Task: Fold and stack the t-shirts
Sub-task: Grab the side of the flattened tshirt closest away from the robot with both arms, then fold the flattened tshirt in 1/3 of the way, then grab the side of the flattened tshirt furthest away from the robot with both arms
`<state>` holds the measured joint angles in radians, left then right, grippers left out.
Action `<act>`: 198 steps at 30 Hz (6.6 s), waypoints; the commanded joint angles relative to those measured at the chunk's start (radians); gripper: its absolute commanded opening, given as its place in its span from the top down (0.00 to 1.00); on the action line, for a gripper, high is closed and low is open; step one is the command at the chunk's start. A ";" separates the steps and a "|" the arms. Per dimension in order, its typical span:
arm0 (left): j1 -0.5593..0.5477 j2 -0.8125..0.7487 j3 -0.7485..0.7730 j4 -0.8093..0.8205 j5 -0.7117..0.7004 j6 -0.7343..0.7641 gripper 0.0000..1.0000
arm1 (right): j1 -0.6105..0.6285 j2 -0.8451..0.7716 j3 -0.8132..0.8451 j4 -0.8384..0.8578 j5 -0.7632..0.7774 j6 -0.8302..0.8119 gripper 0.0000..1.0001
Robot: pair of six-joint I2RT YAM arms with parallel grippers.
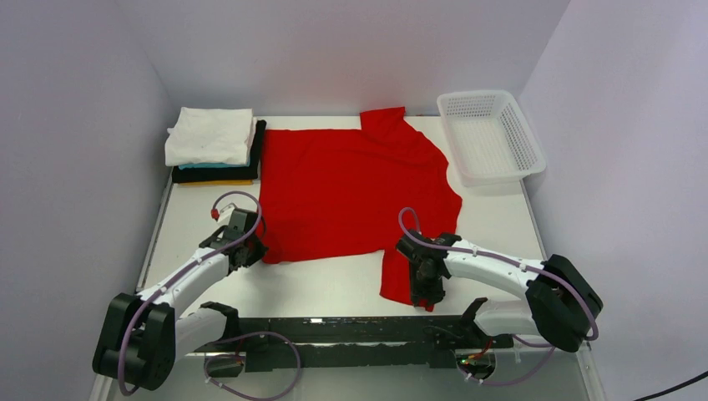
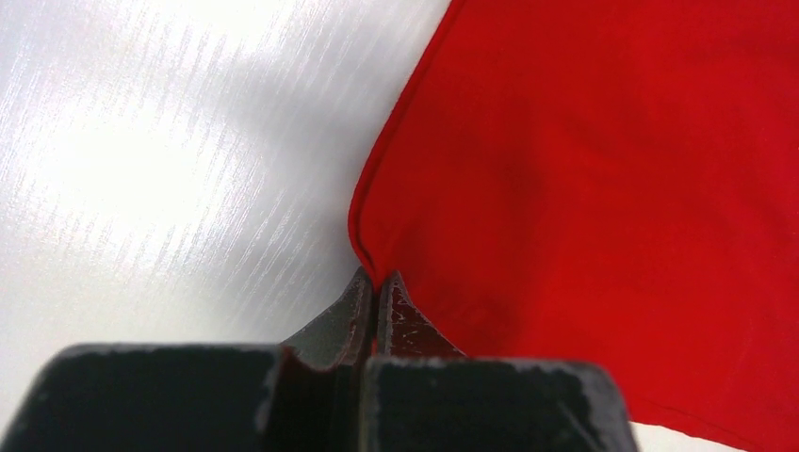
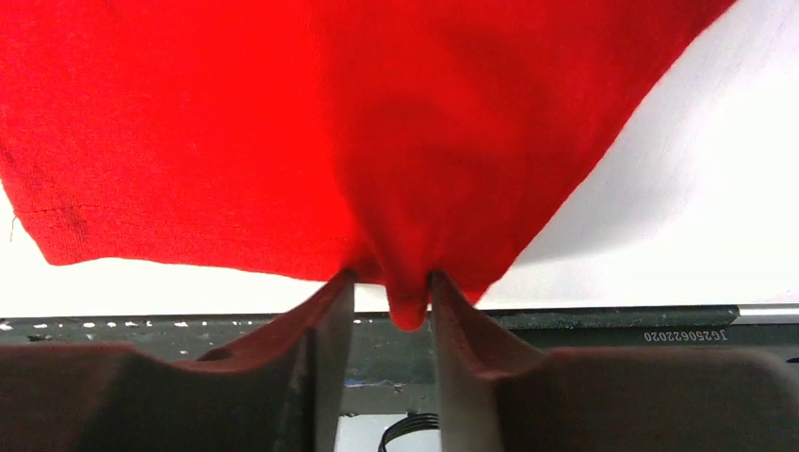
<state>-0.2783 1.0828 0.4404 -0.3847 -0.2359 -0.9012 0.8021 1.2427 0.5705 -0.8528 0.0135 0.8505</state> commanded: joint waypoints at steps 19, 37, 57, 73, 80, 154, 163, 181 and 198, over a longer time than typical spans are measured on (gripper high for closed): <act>0.002 -0.157 -0.031 -0.210 -0.035 -0.055 1.00 | 0.176 -0.155 0.005 -0.060 -0.395 0.005 1.00; 0.027 -0.190 0.073 -0.132 -0.046 -0.048 1.00 | -0.093 -0.198 0.226 0.103 -0.067 -0.132 1.00; 0.128 -0.001 0.205 0.031 0.004 -0.062 1.00 | -0.289 -0.090 0.466 0.258 0.186 -0.309 1.00; 0.195 0.123 0.288 0.061 0.027 -0.040 1.00 | -0.358 0.036 0.514 0.483 0.171 -0.552 1.00; 0.212 0.234 0.322 0.111 0.061 -0.031 1.00 | -0.411 0.150 0.537 0.574 0.137 -0.622 1.00; -0.298 0.058 0.051 -0.118 0.186 -0.089 0.01 | -0.466 -0.129 0.020 0.390 -0.061 -0.359 0.00; -0.219 0.107 0.428 -0.210 -0.022 0.087 0.01 | -0.465 -0.232 0.188 0.509 0.081 -0.320 0.00; 0.205 0.577 0.596 0.287 0.113 0.382 0.10 | -0.466 -0.133 0.197 0.610 0.038 -0.393 0.00; 0.214 0.709 0.608 0.343 0.175 0.378 0.30 | -0.466 -0.117 0.177 0.635 0.065 -0.399 0.00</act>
<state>-0.0578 1.7737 1.0039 -0.0448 -0.0982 -0.5343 0.3336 1.1164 0.7284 -0.2520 0.0624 0.4652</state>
